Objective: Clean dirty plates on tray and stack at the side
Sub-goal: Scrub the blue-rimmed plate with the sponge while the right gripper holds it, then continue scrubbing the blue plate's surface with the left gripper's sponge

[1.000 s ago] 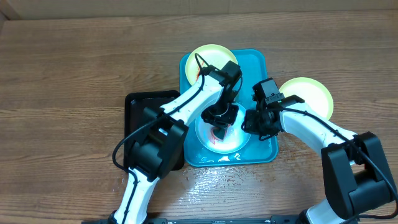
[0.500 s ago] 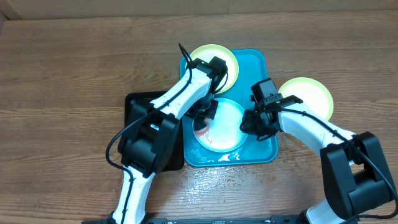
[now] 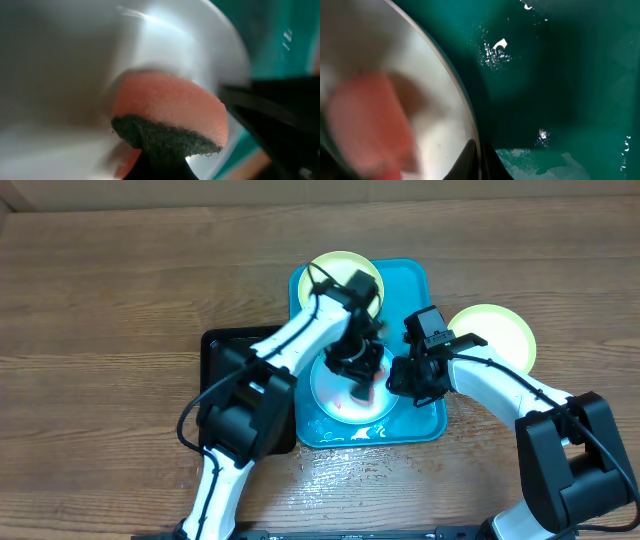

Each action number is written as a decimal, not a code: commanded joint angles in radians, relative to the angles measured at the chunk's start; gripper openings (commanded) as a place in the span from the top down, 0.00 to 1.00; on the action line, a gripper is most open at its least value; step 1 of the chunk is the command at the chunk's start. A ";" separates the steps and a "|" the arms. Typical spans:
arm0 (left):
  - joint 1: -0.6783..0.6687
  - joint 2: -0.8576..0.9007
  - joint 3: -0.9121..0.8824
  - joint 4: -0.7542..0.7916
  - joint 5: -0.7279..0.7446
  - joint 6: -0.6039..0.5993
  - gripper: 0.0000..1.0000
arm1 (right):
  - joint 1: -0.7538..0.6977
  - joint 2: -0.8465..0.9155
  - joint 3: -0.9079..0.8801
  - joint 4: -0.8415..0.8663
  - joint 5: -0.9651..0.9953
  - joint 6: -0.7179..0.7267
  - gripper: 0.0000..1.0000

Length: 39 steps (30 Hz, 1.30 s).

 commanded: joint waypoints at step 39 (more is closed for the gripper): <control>-0.107 0.019 -0.006 -0.116 -0.340 0.137 0.96 | -0.003 0.013 -0.006 -0.018 0.053 0.001 0.96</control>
